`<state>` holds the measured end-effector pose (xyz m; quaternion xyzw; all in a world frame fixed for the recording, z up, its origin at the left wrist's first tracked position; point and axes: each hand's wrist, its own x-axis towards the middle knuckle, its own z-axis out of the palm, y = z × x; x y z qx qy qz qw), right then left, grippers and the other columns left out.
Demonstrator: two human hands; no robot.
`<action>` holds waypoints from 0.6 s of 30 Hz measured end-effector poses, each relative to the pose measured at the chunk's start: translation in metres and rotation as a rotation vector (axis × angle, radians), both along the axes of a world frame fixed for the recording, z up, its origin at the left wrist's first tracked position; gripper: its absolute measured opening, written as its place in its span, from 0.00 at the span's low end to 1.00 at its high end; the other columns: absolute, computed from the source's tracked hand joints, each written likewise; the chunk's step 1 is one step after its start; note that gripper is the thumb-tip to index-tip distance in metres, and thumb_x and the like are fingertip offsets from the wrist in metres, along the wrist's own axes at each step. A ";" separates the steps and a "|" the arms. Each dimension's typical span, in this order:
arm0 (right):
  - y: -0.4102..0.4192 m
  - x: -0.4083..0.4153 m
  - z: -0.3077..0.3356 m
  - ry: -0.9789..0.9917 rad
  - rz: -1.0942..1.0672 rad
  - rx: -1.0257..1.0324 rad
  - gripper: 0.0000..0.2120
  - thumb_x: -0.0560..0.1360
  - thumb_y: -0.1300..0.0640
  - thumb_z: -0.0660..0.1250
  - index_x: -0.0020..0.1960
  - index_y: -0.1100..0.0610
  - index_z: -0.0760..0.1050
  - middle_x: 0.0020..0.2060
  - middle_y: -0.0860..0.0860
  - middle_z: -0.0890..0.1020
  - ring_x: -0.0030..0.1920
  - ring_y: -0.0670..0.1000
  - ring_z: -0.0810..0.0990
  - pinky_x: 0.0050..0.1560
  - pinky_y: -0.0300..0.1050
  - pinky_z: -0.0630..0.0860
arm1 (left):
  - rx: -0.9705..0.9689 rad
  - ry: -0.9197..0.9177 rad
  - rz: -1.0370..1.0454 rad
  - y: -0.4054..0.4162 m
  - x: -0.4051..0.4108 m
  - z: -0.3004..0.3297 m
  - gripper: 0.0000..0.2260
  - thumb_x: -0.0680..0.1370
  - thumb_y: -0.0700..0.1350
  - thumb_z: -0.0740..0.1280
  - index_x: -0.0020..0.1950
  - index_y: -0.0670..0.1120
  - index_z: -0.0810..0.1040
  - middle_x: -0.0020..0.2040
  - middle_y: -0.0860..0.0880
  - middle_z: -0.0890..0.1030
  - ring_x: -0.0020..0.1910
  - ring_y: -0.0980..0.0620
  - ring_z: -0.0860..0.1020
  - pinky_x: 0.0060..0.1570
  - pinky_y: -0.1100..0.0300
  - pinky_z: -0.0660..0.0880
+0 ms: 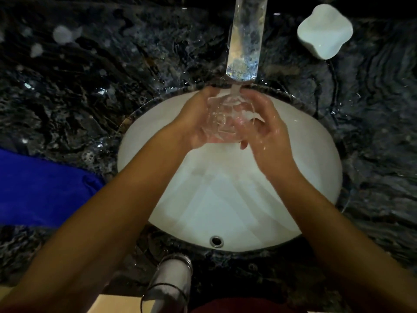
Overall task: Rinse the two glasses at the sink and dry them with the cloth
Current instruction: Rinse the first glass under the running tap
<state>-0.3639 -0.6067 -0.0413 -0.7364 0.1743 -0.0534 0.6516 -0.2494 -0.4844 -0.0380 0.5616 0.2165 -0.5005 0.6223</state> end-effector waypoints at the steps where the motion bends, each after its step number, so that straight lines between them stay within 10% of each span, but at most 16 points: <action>1: -0.005 0.007 0.001 0.038 -0.007 -0.016 0.16 0.79 0.61 0.71 0.66 0.54 0.76 0.56 0.44 0.83 0.44 0.48 0.83 0.37 0.46 0.79 | -0.003 0.011 -0.023 0.000 -0.003 0.000 0.21 0.84 0.55 0.56 0.58 0.43 0.82 0.46 0.44 0.87 0.42 0.45 0.86 0.43 0.49 0.83; 5: -0.024 0.051 0.010 -0.007 0.209 -0.671 0.13 0.72 0.52 0.64 0.49 0.58 0.83 0.45 0.52 0.86 0.44 0.54 0.84 0.44 0.48 0.78 | 0.049 -0.086 -0.093 -0.006 -0.005 -0.003 0.18 0.83 0.54 0.61 0.63 0.44 0.82 0.46 0.46 0.87 0.48 0.42 0.86 0.52 0.39 0.83; 9: -0.029 0.080 0.014 0.071 0.401 -0.785 0.21 0.69 0.44 0.64 0.51 0.57 0.85 0.45 0.55 0.87 0.45 0.58 0.86 0.47 0.54 0.82 | 0.072 -0.142 -0.024 -0.015 -0.007 -0.002 0.18 0.79 0.61 0.68 0.60 0.50 0.82 0.52 0.48 0.88 0.51 0.45 0.86 0.50 0.43 0.84; 14: -0.029 0.082 0.009 0.257 0.287 -0.600 0.16 0.64 0.41 0.62 0.35 0.53 0.75 0.31 0.48 0.79 0.38 0.52 0.80 0.41 0.45 0.75 | 0.051 -0.149 0.136 -0.017 -0.014 -0.011 0.13 0.82 0.53 0.60 0.51 0.47 0.80 0.35 0.49 0.82 0.33 0.49 0.77 0.32 0.61 0.73; 18: -0.024 0.083 0.015 0.354 0.240 -0.340 0.17 0.67 0.46 0.65 0.44 0.58 0.82 0.36 0.53 0.85 0.36 0.50 0.84 0.36 0.47 0.79 | 0.113 -0.252 0.283 -0.019 -0.012 -0.008 0.13 0.82 0.51 0.58 0.44 0.48 0.79 0.32 0.51 0.82 0.30 0.51 0.80 0.30 0.61 0.72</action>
